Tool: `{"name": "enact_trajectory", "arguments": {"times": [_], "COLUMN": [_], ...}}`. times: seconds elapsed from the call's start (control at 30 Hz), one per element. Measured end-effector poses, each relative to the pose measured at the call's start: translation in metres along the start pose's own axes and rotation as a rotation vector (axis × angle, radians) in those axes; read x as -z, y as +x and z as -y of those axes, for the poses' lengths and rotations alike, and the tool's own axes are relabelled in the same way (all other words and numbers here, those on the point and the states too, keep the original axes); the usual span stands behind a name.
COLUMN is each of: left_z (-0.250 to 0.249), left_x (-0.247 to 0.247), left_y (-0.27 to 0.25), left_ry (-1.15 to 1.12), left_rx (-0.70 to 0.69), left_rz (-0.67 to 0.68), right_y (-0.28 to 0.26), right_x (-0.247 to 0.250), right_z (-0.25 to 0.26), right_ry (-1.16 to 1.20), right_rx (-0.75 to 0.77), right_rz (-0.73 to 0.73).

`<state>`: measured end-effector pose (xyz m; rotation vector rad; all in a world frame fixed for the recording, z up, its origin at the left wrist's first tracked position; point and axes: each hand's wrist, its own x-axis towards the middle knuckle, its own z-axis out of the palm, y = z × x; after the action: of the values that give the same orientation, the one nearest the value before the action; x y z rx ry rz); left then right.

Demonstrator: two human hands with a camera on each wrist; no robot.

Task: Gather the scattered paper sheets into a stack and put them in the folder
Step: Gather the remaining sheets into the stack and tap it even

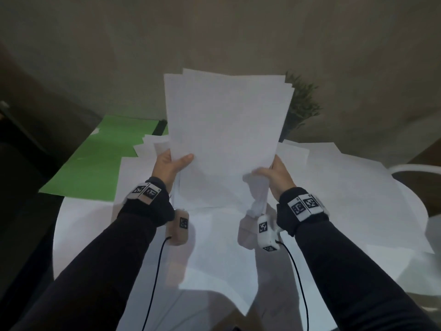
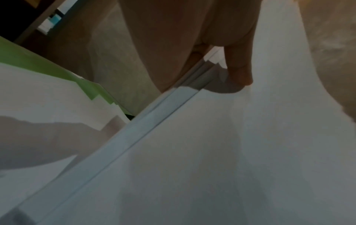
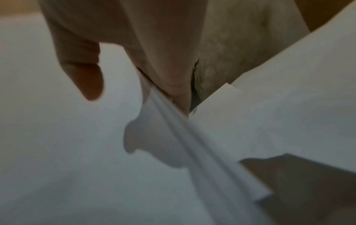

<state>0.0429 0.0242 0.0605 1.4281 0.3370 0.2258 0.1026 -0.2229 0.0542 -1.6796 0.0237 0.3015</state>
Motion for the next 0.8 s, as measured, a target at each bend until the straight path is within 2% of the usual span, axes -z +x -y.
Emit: {"name": "enact_trajectory", "arguments": {"times": [0.07,0.23,0.33,0.47,0.57,0.67,0.8], "left_z": [-0.001,-0.018,-0.028,-0.014,0.003,0.01,0.013], "left_x": [-0.003,-0.015,-0.018,-0.011,-0.008,-0.012,-0.009], "left_y": [-0.002,-0.001,0.003,-0.002,-0.007,-0.008,-0.007], "left_ry": [-0.01,-0.064,-0.121,-0.001,0.076,0.044,-0.008], "left_rx": [-0.006,-0.104,-0.173,-0.121,-0.063,-0.049,-0.035], "left_rz": [0.01,-0.014,-0.036,0.015,-0.017,-0.027,-0.045], "right_y": [0.001,0.0,-0.003,-0.005,-0.004,-0.001,0.004], "right_x": [-0.003,-0.015,-0.017,-0.013,-0.011,-0.016,-0.013], "right_z": [0.011,0.038,0.045,0.03,0.016,0.011,0.006], "right_ry": [0.191,0.188,0.213,0.131,0.066,0.142,0.224], "right_rx": [0.073,0.317,0.391,0.341,0.279,0.204,0.119], "right_rz": [-0.061,-0.224,-0.274,-0.242,-0.2,-0.16,-0.194]}}
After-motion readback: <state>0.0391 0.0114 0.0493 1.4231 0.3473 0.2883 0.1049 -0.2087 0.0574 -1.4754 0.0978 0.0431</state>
